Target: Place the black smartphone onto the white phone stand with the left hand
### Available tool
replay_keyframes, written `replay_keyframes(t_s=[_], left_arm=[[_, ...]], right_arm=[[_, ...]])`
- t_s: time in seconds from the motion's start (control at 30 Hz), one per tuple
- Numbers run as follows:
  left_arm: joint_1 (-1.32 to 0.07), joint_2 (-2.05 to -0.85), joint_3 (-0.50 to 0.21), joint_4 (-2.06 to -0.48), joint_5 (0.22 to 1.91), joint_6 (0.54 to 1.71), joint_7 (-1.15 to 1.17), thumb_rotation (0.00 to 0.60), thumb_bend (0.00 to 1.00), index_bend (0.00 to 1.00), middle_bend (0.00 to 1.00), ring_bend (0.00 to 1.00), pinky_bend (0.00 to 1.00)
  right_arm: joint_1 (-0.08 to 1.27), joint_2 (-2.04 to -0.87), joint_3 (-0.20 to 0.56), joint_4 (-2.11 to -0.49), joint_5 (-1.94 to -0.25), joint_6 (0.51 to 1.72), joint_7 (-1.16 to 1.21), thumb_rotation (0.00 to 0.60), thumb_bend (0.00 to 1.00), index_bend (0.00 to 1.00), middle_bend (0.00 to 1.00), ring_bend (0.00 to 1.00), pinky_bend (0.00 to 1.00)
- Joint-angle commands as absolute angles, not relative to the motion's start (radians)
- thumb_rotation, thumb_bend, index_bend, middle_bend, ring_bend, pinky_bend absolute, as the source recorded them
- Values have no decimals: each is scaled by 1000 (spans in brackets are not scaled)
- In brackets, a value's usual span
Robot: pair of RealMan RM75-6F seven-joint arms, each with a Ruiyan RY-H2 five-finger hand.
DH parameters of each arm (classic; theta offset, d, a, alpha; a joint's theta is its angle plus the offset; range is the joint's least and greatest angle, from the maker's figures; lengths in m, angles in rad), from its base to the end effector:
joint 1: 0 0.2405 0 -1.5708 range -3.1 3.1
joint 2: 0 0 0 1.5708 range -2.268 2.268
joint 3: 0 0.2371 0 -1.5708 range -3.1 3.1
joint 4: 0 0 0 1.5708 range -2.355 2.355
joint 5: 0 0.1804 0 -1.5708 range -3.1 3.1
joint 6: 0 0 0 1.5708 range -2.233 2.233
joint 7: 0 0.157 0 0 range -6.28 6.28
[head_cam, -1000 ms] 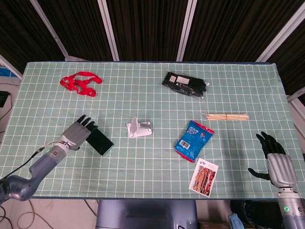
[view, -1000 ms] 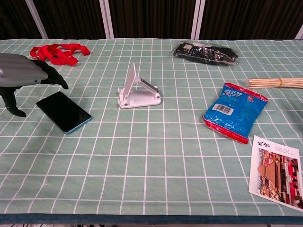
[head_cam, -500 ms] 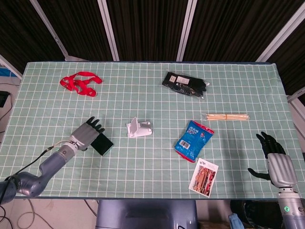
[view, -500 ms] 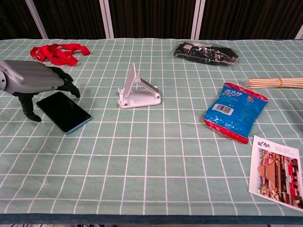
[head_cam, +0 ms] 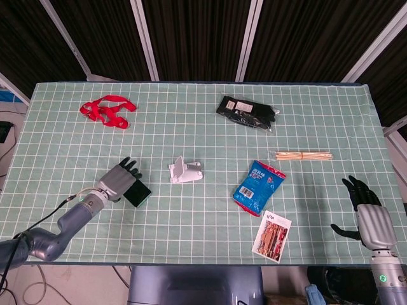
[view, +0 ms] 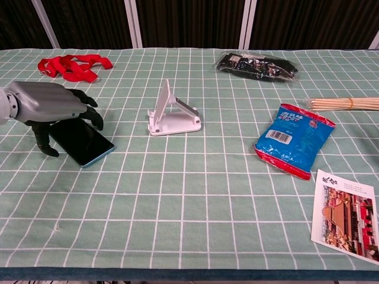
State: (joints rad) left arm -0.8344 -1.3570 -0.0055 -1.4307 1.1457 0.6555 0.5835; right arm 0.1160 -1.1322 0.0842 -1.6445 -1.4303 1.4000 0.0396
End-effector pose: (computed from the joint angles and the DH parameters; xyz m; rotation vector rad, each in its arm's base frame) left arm -0.1856 0.3369 0.0190 -2.2445 -0.5314 -0.3399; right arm -0.2813 -0.2041 0.1678 1.3448 -1.0216 0.9352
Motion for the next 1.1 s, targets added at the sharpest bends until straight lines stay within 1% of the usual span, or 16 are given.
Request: replay_keyframes(t_s=[0.03, 0.63, 0.73, 0.9, 1.03, 1.1], left_arm=[[-837, -1359, -1, -1429, 1145, 658, 582, 600, 158, 224, 230, 0, 0], [-845, -1376, 29, -1404, 1138, 671, 562, 600, 167, 242, 250, 0, 0], [-845, -1382, 32, -1398, 1138, 673, 560, 600, 173, 273, 290, 0, 0], [-839, -1396, 36, -1385, 1154, 695, 549, 600, 202, 387, 426, 4, 0], [-831, -1405, 39, -1376, 1177, 716, 535, 600, 247, 465, 518, 54, 0], [-825, -1408, 37, -1373, 1194, 733, 519, 600, 289, 503, 556, 80, 0]], right_arm=[[116, -1132, 84, -1645, -1430, 1400, 40, 600, 99, 0, 0, 0, 148], [116, -1131, 86, -1647, -1426, 1400, 44, 600, 100, 0, 0, 0, 148], [116, -1131, 86, -1648, -1424, 1398, 46, 600, 100, 0, 0, 0, 148], [115, -1131, 87, -1648, -1424, 1399, 48, 600, 101, 0, 0, 0, 148], [116, -1130, 86, -1649, -1424, 1398, 49, 600, 101, 0, 0, 0, 148], [115, -1130, 86, -1649, -1424, 1398, 50, 600, 101, 0, 0, 0, 148]])
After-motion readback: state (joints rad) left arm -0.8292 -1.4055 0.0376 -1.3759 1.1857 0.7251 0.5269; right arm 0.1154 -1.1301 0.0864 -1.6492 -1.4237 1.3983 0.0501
